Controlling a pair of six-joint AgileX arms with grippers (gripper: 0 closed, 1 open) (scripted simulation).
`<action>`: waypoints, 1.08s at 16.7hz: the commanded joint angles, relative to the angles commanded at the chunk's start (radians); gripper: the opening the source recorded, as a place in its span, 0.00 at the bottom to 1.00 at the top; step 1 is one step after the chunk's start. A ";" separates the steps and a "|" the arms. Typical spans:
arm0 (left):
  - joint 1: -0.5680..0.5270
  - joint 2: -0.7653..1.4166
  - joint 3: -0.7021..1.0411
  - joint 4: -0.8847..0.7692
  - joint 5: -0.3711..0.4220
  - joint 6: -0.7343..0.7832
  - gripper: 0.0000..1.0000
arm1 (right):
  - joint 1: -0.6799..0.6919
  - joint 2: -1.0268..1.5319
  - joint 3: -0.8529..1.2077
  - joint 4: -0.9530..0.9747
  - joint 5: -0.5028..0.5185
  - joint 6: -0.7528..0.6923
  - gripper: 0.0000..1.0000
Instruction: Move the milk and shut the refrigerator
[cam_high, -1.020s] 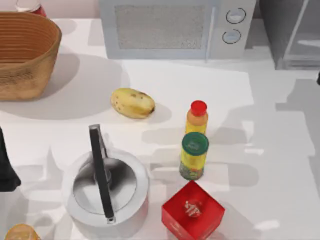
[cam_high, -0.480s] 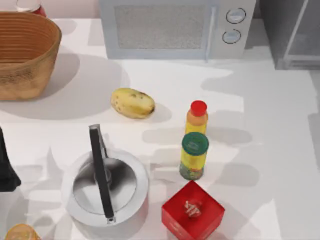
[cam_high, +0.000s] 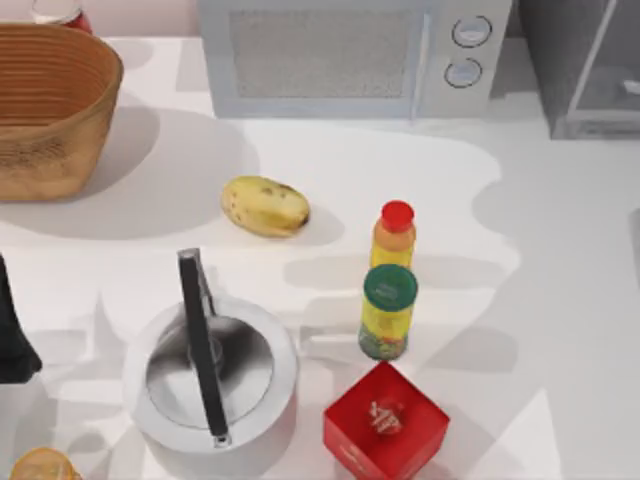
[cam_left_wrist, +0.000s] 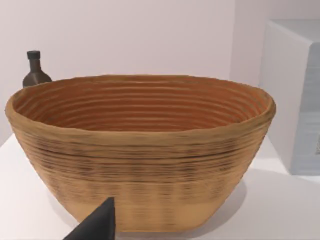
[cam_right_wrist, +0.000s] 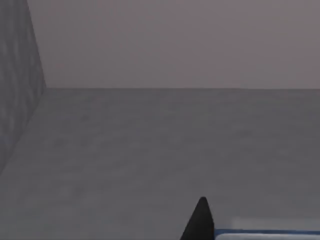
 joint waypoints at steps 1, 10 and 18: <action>0.000 0.000 0.000 0.000 0.000 0.000 1.00 | 0.000 0.000 0.000 0.000 0.000 0.000 0.00; 0.000 0.000 0.000 0.000 0.000 0.000 1.00 | 0.000 0.000 0.000 0.000 0.000 0.000 0.23; 0.000 0.000 0.000 0.000 0.000 0.000 1.00 | 0.000 0.000 0.000 0.000 0.000 0.000 0.83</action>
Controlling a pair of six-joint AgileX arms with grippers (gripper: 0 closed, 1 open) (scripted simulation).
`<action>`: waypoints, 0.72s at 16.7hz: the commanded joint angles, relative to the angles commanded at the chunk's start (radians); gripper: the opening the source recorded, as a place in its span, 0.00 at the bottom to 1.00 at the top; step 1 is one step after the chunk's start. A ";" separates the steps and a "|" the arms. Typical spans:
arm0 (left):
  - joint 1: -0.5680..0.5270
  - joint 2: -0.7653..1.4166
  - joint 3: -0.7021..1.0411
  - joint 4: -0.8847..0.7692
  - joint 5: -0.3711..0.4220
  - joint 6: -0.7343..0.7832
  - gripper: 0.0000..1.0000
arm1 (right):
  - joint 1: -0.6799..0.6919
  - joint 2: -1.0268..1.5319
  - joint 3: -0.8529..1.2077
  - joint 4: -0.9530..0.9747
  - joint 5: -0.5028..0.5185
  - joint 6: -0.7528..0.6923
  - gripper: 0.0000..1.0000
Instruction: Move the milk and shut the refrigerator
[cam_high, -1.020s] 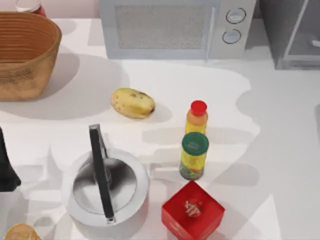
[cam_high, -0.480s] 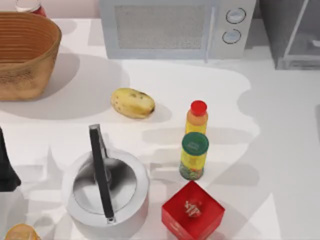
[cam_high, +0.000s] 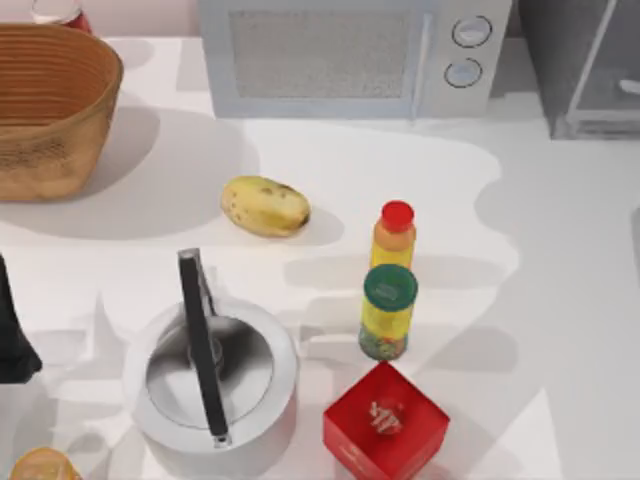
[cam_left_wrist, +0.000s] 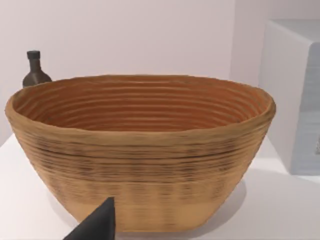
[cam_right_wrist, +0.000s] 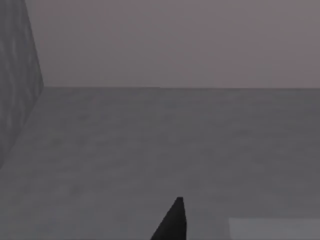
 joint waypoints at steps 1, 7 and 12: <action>0.000 0.000 0.000 0.000 0.000 0.000 1.00 | 0.000 0.000 0.000 0.000 0.000 0.000 0.90; 0.000 0.000 0.000 0.000 0.000 0.000 1.00 | 0.000 0.000 0.000 0.000 0.000 0.000 1.00; 0.000 0.000 0.000 0.000 0.000 0.000 1.00 | 0.002 -0.001 0.000 0.000 0.000 0.000 1.00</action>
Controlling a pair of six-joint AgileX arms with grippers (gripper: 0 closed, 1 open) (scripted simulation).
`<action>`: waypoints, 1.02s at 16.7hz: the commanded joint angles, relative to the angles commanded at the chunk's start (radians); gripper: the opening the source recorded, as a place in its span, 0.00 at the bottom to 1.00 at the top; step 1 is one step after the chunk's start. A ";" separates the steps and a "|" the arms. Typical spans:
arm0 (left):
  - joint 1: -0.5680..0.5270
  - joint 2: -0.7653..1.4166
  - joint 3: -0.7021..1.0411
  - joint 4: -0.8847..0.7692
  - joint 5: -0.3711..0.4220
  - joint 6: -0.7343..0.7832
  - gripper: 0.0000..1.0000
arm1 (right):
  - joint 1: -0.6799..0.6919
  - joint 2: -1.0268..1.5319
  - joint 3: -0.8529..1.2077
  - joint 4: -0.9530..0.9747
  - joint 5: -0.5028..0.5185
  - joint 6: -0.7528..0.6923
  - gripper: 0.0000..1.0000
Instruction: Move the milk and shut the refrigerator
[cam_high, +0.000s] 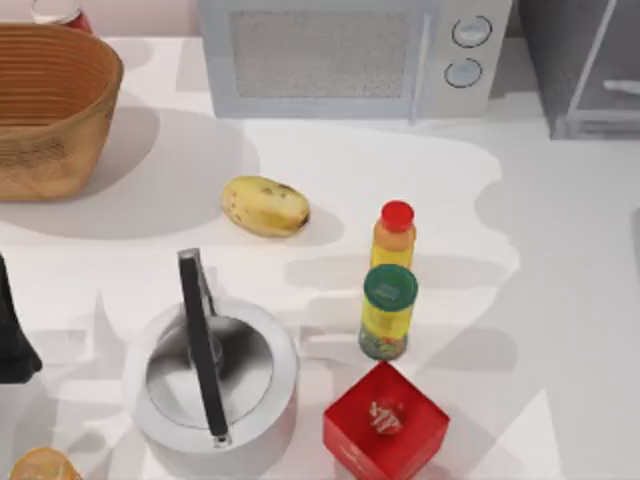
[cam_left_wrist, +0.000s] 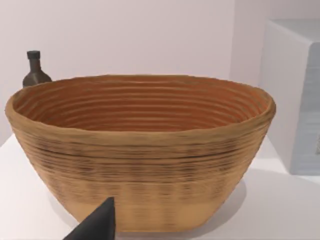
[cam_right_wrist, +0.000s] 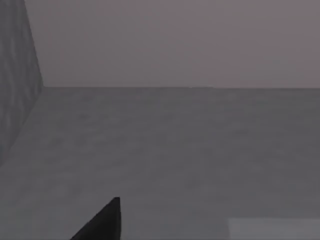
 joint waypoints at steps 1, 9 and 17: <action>0.000 0.000 0.000 0.000 0.000 0.000 1.00 | 0.001 -0.009 -0.004 -0.003 0.001 0.000 1.00; 0.000 0.000 0.000 0.000 0.000 0.000 1.00 | 0.038 -0.438 -0.256 -0.128 0.034 0.006 1.00; 0.000 0.000 0.000 0.000 0.000 0.000 1.00 | 0.109 -1.308 -0.747 -0.367 0.096 0.016 1.00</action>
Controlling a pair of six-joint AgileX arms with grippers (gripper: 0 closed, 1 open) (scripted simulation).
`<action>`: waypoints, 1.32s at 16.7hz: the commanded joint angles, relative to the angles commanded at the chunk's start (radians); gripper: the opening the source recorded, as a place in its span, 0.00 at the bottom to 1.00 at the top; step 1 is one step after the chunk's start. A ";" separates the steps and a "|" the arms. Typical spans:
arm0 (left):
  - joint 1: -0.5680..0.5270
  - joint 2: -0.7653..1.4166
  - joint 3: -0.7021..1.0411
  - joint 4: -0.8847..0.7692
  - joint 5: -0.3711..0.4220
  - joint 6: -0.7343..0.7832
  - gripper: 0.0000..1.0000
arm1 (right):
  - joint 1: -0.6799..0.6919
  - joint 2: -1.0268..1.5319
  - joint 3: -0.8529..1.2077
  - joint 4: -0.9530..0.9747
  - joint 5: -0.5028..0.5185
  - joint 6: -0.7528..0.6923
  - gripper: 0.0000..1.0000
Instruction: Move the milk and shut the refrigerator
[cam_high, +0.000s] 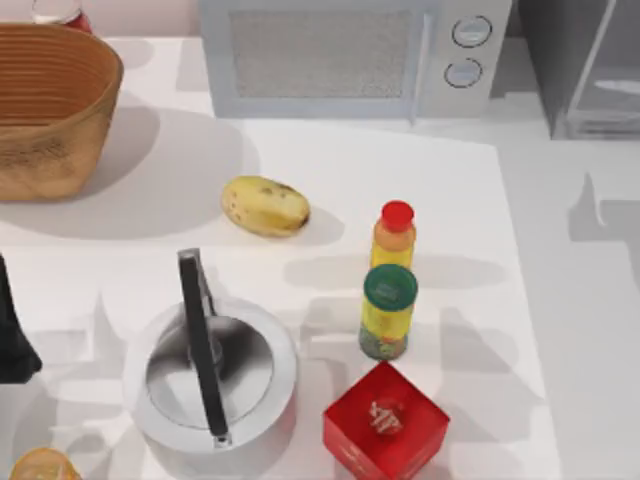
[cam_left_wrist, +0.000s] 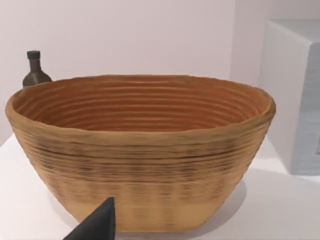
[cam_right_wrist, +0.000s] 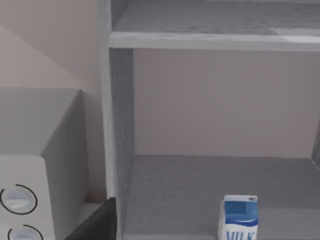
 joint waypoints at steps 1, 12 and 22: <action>0.000 0.000 0.000 0.000 0.000 0.000 1.00 | 0.010 -0.114 -0.063 -0.033 0.009 0.001 1.00; 0.000 0.000 0.000 0.000 0.000 0.000 1.00 | 0.085 -0.882 -0.555 -0.289 0.075 0.011 1.00; 0.000 0.000 0.000 0.000 0.000 0.000 1.00 | 0.084 -0.961 -0.500 -0.400 0.075 0.015 1.00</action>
